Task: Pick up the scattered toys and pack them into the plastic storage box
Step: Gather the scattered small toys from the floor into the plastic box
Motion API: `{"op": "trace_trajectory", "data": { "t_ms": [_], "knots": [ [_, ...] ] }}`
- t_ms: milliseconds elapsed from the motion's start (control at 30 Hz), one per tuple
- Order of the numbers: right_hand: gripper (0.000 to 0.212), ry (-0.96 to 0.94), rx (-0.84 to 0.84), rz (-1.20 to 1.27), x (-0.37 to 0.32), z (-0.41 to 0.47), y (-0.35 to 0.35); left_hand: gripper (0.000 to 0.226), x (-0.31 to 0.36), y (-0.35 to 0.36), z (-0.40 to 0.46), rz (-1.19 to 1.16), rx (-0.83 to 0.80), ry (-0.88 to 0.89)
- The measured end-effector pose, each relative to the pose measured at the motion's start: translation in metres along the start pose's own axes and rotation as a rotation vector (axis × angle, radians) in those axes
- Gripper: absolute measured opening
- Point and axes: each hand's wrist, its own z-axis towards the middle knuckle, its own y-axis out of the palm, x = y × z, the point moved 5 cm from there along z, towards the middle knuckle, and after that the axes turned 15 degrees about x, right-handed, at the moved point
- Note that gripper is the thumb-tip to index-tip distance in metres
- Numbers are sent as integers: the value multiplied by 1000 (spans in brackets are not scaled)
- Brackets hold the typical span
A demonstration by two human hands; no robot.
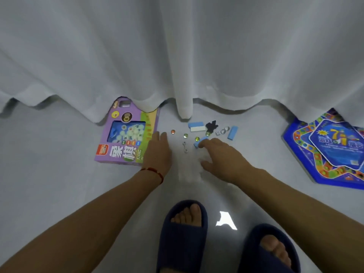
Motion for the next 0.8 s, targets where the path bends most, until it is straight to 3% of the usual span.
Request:
{"op": "trace_trajectory", "data": {
  "t_ms": [233, 333, 467, 633, 733, 800],
  "knots": [
    [61, -45, 82, -75, -7, 45, 36, 27, 14, 24, 38, 67, 5, 84],
    [53, -79, 110, -88, -15, 69, 49, 31, 3, 33, 46, -5, 46, 49],
    [49, -155, 75, -95, -22, 89, 77, 18, 1, 35, 49, -113, 90, 143],
    [44, -196, 185, -69, -24, 84, 87, 21, -2, 36, 49, -180, 97, 243],
    [51, -278, 243, -43, -31, 76, 81, 19, -7, 33, 39, -262, 131, 134],
    [51, -251, 185, -47, -34, 72, 80, 13, -12, 28, 25, -327, 166, -17]
  ]
}}
